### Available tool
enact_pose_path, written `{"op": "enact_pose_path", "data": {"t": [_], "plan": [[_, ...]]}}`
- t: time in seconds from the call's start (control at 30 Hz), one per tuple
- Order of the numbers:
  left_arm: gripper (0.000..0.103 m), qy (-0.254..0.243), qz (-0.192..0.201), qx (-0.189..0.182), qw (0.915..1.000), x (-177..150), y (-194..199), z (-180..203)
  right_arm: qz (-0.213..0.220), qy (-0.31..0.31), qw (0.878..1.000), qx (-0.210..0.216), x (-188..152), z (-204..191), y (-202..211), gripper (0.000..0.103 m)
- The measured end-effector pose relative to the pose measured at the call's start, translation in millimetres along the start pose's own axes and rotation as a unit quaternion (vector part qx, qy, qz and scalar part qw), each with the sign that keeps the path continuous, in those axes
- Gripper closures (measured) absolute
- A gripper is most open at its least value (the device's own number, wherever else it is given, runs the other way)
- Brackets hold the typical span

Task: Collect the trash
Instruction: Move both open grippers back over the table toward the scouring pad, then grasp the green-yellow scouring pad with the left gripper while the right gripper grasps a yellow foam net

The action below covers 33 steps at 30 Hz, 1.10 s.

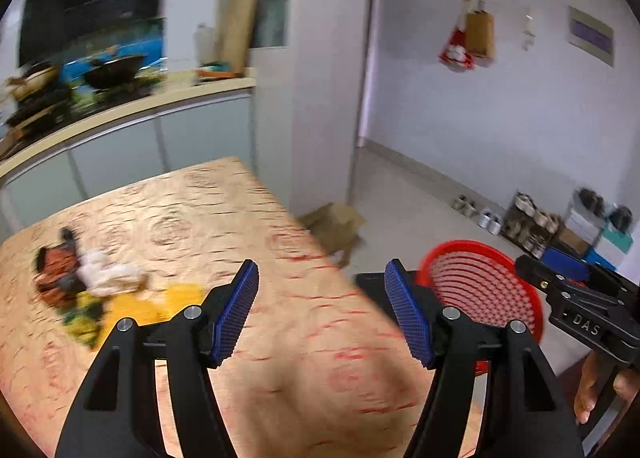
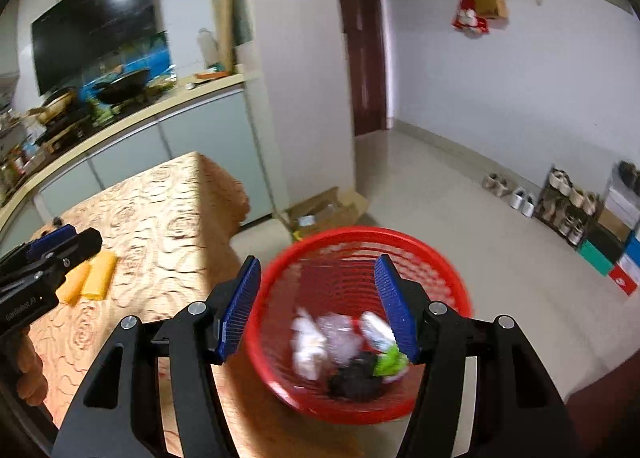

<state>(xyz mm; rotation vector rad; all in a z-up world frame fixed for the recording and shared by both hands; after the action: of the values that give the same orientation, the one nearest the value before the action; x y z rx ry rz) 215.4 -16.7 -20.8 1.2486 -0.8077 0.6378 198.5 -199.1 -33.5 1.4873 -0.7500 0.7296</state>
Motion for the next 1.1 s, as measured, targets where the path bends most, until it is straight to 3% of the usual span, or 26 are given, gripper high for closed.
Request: {"op": "enact_pose_path", "data": {"t": [0.2, 0.63, 0.83, 1.1], "plan": [[0.039, 0.043, 0.008, 0.057, 0.9974, -1.6, 22.6, -67.2, 0.008, 0.029, 0.999, 0.036, 12.5, -52.7, -0.8, 0.044], [0.039, 0.121, -0.003, 0.156, 0.9804, -29.1, 60.4, -202.8, 0.001, 0.079, 0.993, 0.091, 20.2, -145.5, -14.1, 0.041], [0.039, 0.137, -0.019, 0.165, 0.9766, -41.8, 59.2, -235.0, -0.012, 0.098, 0.990, 0.105, 18.0, -174.7, -25.3, 0.041], [0.039, 0.122, -0.046, 0.146, 0.9807, -43.0, 35.0, -243.7, -0.028, 0.114, 0.986, 0.119, 19.5, -203.7, -45.4, 0.041]]}}
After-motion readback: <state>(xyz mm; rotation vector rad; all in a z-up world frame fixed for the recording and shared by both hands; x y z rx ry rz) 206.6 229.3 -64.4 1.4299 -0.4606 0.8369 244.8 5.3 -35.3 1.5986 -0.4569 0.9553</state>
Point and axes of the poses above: each gripper's, at about its wrist camera, not at the fingertips, and y roughly against the way its jaws point, z to its right, x to its top, the point moved 2 cm from there along -y, roughly the way its jaws point, and after that the axes turned 4 degrees about y, right-handed, at the moved point
